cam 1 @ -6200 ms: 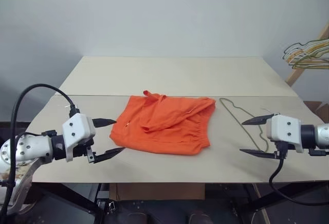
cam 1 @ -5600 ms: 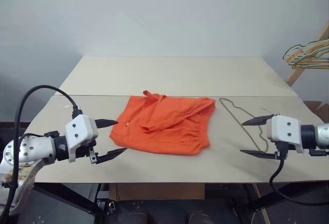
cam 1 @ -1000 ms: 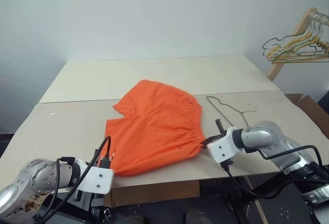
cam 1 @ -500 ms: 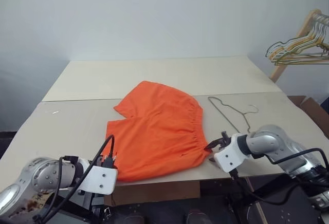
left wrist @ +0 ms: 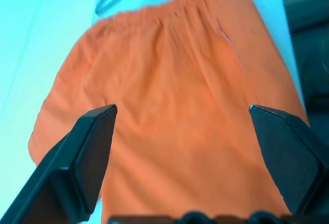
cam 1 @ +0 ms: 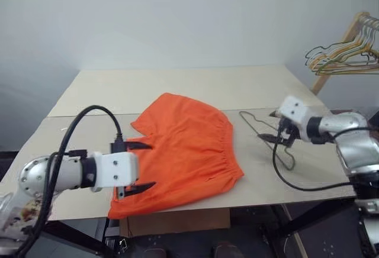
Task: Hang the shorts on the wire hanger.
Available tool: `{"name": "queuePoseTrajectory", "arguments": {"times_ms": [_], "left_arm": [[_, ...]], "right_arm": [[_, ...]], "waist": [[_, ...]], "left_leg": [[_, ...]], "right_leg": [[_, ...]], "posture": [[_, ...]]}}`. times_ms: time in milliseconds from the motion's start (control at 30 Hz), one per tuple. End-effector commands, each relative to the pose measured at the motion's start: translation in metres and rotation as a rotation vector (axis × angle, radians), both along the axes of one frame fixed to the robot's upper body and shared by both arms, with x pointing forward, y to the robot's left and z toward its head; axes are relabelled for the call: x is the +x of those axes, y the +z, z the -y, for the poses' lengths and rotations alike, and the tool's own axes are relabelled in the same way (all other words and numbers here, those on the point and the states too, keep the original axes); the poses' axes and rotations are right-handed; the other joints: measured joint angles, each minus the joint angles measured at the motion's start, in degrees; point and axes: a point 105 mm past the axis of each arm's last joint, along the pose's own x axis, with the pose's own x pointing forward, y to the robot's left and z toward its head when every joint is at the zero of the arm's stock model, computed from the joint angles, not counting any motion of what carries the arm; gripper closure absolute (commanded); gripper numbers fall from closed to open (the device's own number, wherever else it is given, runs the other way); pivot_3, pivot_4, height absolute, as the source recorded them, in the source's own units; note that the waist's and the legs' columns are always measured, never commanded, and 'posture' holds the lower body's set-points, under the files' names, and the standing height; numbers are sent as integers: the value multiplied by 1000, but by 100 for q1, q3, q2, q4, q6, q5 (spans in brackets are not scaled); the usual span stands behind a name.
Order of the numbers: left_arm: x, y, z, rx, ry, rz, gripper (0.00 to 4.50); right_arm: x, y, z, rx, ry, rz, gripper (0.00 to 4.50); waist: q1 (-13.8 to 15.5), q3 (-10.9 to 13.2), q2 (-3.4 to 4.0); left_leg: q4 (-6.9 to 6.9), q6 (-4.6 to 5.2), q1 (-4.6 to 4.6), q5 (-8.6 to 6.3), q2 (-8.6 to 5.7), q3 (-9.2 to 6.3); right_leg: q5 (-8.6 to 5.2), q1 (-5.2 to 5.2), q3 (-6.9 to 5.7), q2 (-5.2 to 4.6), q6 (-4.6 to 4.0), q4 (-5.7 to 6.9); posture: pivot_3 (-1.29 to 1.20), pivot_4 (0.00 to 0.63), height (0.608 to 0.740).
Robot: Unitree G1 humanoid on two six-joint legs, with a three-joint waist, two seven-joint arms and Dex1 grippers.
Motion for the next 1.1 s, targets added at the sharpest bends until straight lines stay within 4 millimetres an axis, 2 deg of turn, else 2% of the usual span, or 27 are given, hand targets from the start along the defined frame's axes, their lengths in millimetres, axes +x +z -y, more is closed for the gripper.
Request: {"name": "queuePoseTrajectory", "arguments": {"times_ms": [33, 167, 233, 333, 400, 633, 800, 900, 1100], "left_arm": [[10, -1, 7, -15, -6, 33, 34], [21, -2, 14, -57, 6, 35, 34], [26, 6, 20, -154, 13, 30, 34], [22, 21, 32, -334, -39, -11, 34], [16, 25, 37, -375, -75, -31, 34], [13, 16, 35, -326, -82, -44, 34], [13, 16, 35, -320, -83, -36, 34], [13, 14, 35, -313, -79, -35, 0], [12, 10, 35, -296, -78, -32, 0]], "right_arm": [[15, -8, 15, 100, -184, -45, 0], [25, -29, 17, 200, -288, -134, 0], [27, -36, 15, 249, -302, -181, 0], [25, -54, 15, 206, -300, -229, 0], [23, -64, 17, 190, -305, -259, 0], [15, -89, 20, 153, -290, -363, 0], [9, -94, 15, 143, -236, -413, 0], [7, -97, 11, 147, -210, -447, 529], [7, -101, 12, 130, -245, -463, 2485]], "waist": [[-18, 0, 1], [-86, 0, 2], [-107, 1, 4], [-136, 0, 3], [-163, 0, 3], [-246, -5, 11], [-303, -5, 10], [-314, -6, 10], [-317, -8, 11]], "left_leg": [[0, -1, -1, -1, 0, -1], [1, -1, 2, -1, 1, 2], [1, -1, 0, -1, 0, 0], [1, -1, -6, -1, 0, -4], [1, 0, -7, -4, 1, -6], [1, 0, 1, -5, 3, -7], [1, 0, 0, -5, 5, -15], [1, -1, 0, -5, 5, -27], [1, -1, 2, -5, 6, -40]], "right_leg": [[0, -1, 1, 1, 0, 0], [4, 0, 5, 5, -5, 2], [4, -1, 5, 4, -4, 0], [4, -2, 2, 3, -3, -6], [5, -1, 4, 1, -2, -9], [4, 2, 8, 11, -2, -3], [4, 5, 3, 13, -2, -7], [4, 5, 3, 13, -2, -7], [4, 6, 3, 15, -3, -6]], "posture": [[-62, 0, 740], [-62, 0, 740], [-56, 0, 740], [-57, 0, 740], [-56, 0, 740], [-55, 0, 740], [-52, 0, 740], [-49, 0, 740], [-47, 0, 740]]}}
